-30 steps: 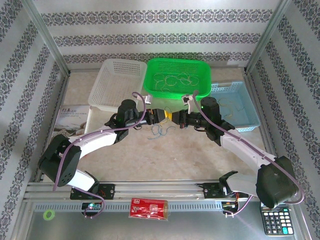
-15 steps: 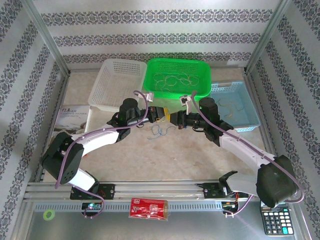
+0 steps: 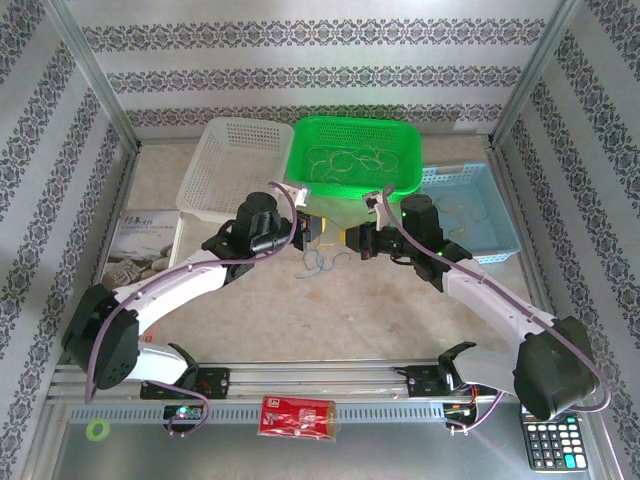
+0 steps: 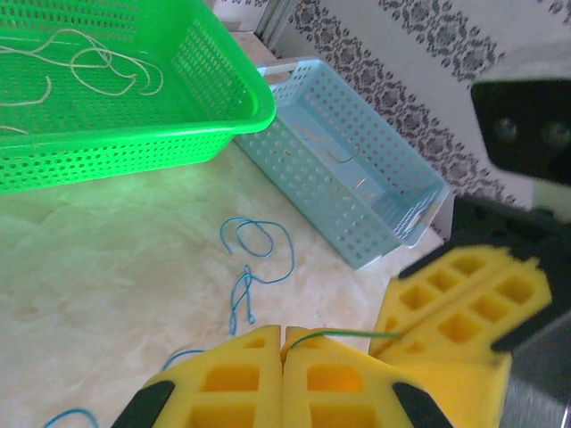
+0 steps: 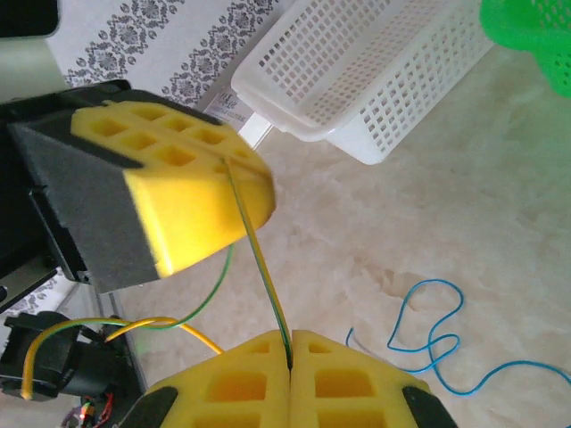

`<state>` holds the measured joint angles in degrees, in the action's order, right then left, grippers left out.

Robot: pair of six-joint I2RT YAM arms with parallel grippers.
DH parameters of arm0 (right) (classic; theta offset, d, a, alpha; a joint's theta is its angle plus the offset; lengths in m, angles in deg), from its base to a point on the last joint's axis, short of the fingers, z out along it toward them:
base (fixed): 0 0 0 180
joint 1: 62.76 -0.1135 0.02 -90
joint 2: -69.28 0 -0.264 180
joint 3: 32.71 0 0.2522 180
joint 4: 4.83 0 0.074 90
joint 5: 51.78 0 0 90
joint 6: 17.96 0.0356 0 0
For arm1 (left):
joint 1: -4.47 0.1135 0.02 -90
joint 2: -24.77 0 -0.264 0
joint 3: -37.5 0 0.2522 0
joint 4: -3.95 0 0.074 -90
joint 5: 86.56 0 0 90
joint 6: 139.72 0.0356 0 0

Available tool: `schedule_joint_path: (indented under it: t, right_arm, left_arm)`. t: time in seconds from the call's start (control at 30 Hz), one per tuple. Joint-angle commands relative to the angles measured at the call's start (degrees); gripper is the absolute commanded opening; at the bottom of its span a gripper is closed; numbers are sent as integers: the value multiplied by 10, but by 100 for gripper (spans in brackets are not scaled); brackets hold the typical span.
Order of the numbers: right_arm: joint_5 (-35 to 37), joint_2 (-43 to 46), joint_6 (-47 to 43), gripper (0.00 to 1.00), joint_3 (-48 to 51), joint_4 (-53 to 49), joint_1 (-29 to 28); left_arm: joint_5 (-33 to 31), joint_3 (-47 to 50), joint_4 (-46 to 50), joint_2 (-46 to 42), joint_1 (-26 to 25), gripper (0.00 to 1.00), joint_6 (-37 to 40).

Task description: Untangle the cables

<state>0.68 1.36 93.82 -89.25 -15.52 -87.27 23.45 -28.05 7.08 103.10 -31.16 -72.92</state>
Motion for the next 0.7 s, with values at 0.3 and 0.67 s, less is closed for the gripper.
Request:
schedule_joint_path:
  t: [0.3,0.67]
  right_arm:
    - [35,4,-38,0,-12,-80,-2]
    - [50,56,-32,0,-27,-91,18]
  left_arm:
    - [-101,-9,54,-56,12,0,114]
    - [-136,8,97,-52,12,0,169]
